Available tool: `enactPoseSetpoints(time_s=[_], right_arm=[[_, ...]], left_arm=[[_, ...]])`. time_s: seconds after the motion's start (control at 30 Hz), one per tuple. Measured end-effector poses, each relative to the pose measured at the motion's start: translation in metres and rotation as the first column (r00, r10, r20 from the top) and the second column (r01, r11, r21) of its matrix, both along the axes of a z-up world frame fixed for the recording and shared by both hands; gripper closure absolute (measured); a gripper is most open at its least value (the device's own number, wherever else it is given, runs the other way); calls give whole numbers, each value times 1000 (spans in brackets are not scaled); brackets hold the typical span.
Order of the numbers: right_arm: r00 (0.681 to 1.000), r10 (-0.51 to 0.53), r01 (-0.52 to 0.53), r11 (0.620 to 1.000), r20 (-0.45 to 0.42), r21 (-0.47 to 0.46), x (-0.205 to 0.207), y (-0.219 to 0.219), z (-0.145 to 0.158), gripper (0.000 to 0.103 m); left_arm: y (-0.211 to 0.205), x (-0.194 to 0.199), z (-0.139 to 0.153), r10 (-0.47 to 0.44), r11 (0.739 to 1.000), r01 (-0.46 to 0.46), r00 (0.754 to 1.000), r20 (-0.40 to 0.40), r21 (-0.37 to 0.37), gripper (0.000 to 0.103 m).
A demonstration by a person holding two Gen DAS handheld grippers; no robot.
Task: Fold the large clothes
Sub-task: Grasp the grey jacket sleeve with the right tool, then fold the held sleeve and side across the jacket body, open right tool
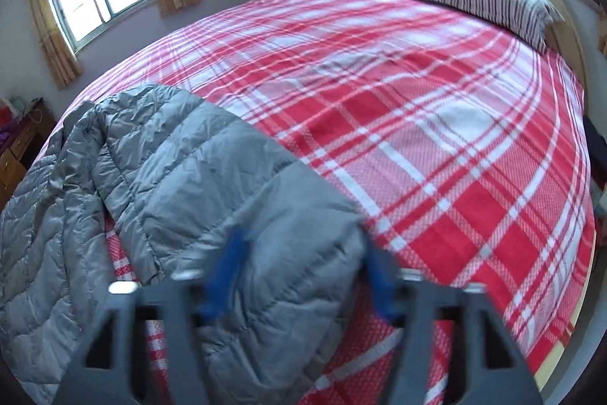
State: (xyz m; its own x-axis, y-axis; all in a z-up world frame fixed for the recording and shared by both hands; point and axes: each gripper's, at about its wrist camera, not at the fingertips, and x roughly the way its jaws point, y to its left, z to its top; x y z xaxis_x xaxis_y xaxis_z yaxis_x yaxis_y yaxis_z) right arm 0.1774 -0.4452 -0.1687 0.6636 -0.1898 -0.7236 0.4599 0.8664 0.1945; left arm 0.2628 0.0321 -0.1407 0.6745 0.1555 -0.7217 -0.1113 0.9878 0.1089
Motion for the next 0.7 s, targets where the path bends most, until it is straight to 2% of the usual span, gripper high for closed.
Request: enactPoseSetpoints(time_s=[0.1,0.27,0.43,0.53,0.7], right_arm=[[1000,25,-25,1000,-1,5,7,-11,3,81],[999,-32,33,996,7,-77,18,-40,26,85],[999,-23,29,985,35,-172,44,-47,61,87],[996,23,-3,975,88,-221,60,-28,90,87],[972,178,-120,938,155,-326,86,41,143,87]], left_arm=[[7,11,-2,12,1000,-12,1000,-19,1,1],[25,21,9,38,999,-38,999,-4,1,1],[39,27,15,49,999,-49,999,-1,-8,1],[46,29,19,59,998,-59,998,9,4,1],[58,36,25,88,996,-88,996,16,-3,1]])
